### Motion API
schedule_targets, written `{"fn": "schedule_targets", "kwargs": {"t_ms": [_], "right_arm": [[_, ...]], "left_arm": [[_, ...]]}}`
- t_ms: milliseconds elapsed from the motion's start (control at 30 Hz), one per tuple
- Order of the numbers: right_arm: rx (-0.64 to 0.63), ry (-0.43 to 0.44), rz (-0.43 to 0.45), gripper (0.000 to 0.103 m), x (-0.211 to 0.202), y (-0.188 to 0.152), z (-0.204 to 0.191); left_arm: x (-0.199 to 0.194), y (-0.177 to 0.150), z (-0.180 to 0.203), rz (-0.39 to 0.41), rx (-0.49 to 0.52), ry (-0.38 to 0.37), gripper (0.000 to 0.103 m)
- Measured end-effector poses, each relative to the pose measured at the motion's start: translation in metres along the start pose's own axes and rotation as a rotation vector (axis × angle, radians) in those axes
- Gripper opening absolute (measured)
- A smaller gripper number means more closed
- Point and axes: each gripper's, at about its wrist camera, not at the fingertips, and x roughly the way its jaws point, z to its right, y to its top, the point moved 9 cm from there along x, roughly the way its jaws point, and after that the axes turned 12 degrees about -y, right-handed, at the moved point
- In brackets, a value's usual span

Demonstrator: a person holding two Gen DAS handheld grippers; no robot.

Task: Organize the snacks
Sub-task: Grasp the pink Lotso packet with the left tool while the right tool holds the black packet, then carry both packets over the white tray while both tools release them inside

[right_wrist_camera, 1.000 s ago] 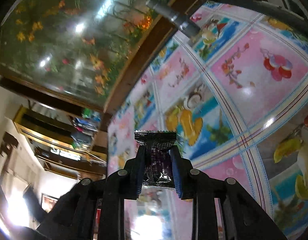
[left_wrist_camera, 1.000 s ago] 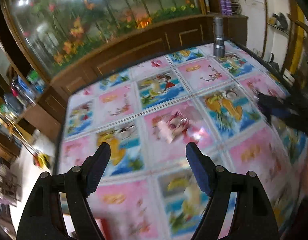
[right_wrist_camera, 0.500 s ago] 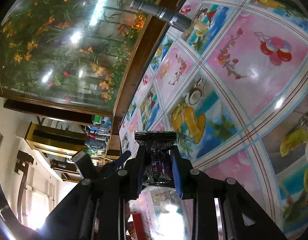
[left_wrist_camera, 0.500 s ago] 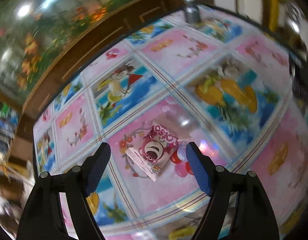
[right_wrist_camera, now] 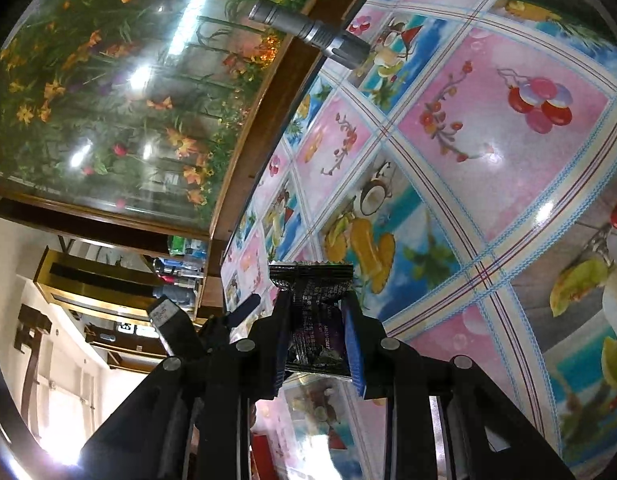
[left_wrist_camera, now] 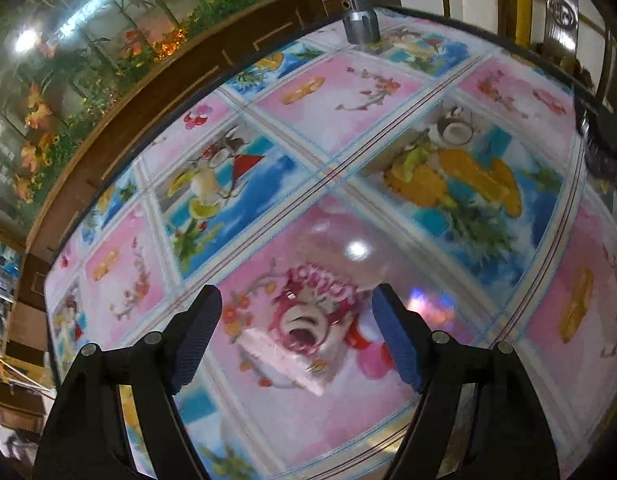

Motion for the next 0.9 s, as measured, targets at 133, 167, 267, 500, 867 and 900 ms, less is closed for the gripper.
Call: {"fn": "schedule_targets", "kwargs": {"t_ms": [133, 167, 267, 500, 867, 900], "right_arm": [[0.003, -0.018, 0.002, 0.026, 0.002, 0.001, 0.003], [0.003, -0.021, 0.004, 0.026, 0.002, 0.002, 0.004], [-0.003, -0.03, 0.018, 0.026, -0.001, 0.003, 0.004], [-0.025, -0.026, 0.027, 0.026, -0.004, 0.003, -0.001], [-0.111, -0.016, -0.066, 0.026, 0.022, -0.024, -0.022], [-0.12, -0.012, -0.07, 0.026, 0.023, -0.027, -0.025]], "left_arm": [[-0.001, -0.001, 0.011, 0.04, -0.045, -0.049, 0.054], [-0.001, -0.002, 0.012, 0.041, -0.057, -0.058, 0.049], [-0.004, -0.005, 0.017, 0.049, -0.095, -0.076, 0.035], [-0.02, -0.034, 0.023, 0.064, -0.252, -0.085, 0.033], [-0.09, -0.128, 0.062, 0.119, -0.429, -0.008, 0.033], [-0.096, -0.135, 0.064, 0.122, -0.435, -0.004, 0.033]]}}
